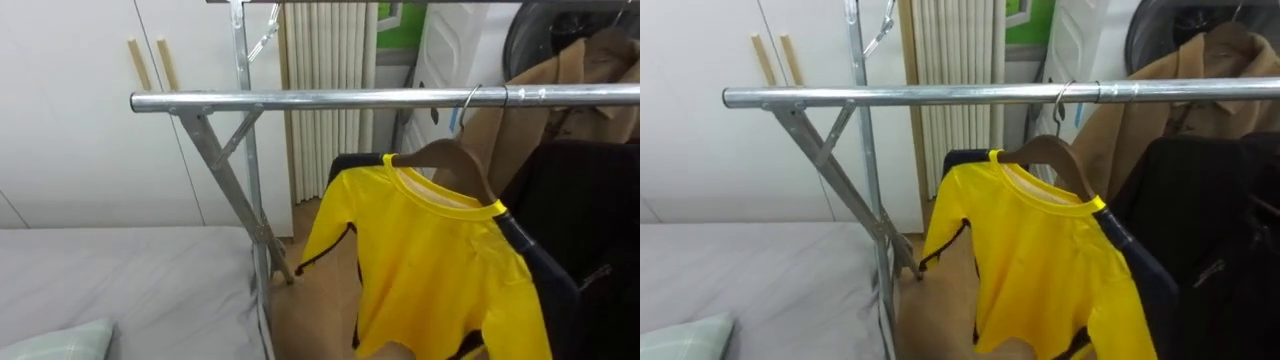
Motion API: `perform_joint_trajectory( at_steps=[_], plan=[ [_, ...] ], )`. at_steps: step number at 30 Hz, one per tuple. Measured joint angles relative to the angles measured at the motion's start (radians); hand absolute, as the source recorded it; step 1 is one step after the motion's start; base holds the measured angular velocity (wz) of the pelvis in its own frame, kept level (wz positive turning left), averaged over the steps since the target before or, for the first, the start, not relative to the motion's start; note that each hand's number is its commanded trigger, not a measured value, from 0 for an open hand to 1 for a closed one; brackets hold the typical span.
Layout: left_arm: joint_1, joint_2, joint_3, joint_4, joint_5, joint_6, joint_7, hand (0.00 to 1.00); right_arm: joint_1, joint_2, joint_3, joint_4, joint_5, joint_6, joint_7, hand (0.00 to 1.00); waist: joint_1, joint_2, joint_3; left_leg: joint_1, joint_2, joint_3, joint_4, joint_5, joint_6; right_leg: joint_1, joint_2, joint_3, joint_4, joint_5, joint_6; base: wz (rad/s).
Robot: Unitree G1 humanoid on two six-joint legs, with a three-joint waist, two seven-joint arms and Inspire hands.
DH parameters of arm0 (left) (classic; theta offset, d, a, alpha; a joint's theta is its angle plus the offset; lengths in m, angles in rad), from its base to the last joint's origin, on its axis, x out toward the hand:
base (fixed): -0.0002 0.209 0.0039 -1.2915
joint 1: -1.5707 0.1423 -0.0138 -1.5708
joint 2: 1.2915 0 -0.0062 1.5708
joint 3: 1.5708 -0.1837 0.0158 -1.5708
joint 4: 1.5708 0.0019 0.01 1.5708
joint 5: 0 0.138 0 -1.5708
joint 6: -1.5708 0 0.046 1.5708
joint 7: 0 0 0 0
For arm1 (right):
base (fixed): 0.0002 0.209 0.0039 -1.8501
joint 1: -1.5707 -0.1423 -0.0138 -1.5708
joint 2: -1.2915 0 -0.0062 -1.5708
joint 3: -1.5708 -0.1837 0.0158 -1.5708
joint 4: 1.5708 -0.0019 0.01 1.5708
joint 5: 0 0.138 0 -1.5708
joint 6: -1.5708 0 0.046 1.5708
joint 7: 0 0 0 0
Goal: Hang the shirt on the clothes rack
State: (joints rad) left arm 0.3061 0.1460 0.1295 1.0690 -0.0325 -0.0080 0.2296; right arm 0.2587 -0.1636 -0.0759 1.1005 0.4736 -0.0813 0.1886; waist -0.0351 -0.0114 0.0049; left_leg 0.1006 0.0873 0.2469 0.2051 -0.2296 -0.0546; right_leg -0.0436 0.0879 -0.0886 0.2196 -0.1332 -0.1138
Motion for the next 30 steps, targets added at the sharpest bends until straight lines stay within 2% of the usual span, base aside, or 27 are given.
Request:
perform_joint_trajectory(
  at_steps=[4,10,17,22,24,25,30],
  plan=[
    [-0.007,0.0,-0.017,0.021,-0.094,0.0,-0.056,0.0,-0.003,0.001,0.011,0.046,-0.006,0.007,0.011,0.0,-0.004,0.005,-0.0003,-0.003,-0.001,0.005,-0.001,-0.002,0.004,-0.011,0.0,0.007,0.001,0.0,0.004,-0.05],
    [-0.027,0.001,-0.016,0.053,-0.095,0.01,-0.1,0.0,-0.014,0.001,0.012,0.068,-0.008,0.019,0.011,0.0,-0.011,0.01,0.0019,-0.003,-0.002,0.01,-0.007,-0.006,0.009,-0.012,0.0,0.008,0.001,-0.001,0.006,0.0],
    [-0.035,0.001,-0.029,0.073,-0.093,0.015,-0.126,0.0,-0.039,-0.001,0.013,0.091,-0.025,0.029,-0.003,0.0,-0.011,0.017,-0.0002,0.003,-0.007,0.006,-0.008,-0.007,0.01,-0.012,-0.003,0.009,0.002,0.001,0.003,0.0],
    [-0.036,0.0,-0.029,0.083,-0.092,0.016,-0.129,0.0,-0.062,0.0,0.016,0.104,-0.054,0.03,-0.029,0.0,-0.01,0.017,0.0024,0.018,-0.01,0.002,-0.008,-0.006,0.011,-0.006,-0.003,0.018,0.002,0.0,0.005,-0.05],
    [-0.036,0.0,-0.032,0.083,-0.093,0.017,-0.132,0.0,-0.071,0.001,0.017,0.105,-0.058,0.03,-0.035,0.0,-0.01,0.018,0.0054,0.023,-0.01,0.001,-0.008,-0.006,0.012,0.001,-0.003,0.018,0.001,0.0,0.006,0.0],
    [-0.036,0.001,-0.033,0.083,-0.093,0.018,-0.134,0.0,-0.074,0.001,0.017,0.107,-0.07,0.03,-0.036,0.0,-0.01,0.019,0.0096,0.029,-0.01,0.001,-0.008,-0.006,0.012,0.006,-0.003,0.018,0.001,-0.002,0.008,0.0],
    [-0.04,0.001,-0.035,0.083,-0.093,0.02,-0.135,0.0,-0.085,0.001,0.036,0.107,-0.084,0.026,-0.043,0.0,-0.01,0.017,0.0107,0.03,-0.011,-0.002,-0.008,-0.007,0.013,0.009,-0.004,0.017,0.001,-0.006,0.017,0.0]
  ],
)
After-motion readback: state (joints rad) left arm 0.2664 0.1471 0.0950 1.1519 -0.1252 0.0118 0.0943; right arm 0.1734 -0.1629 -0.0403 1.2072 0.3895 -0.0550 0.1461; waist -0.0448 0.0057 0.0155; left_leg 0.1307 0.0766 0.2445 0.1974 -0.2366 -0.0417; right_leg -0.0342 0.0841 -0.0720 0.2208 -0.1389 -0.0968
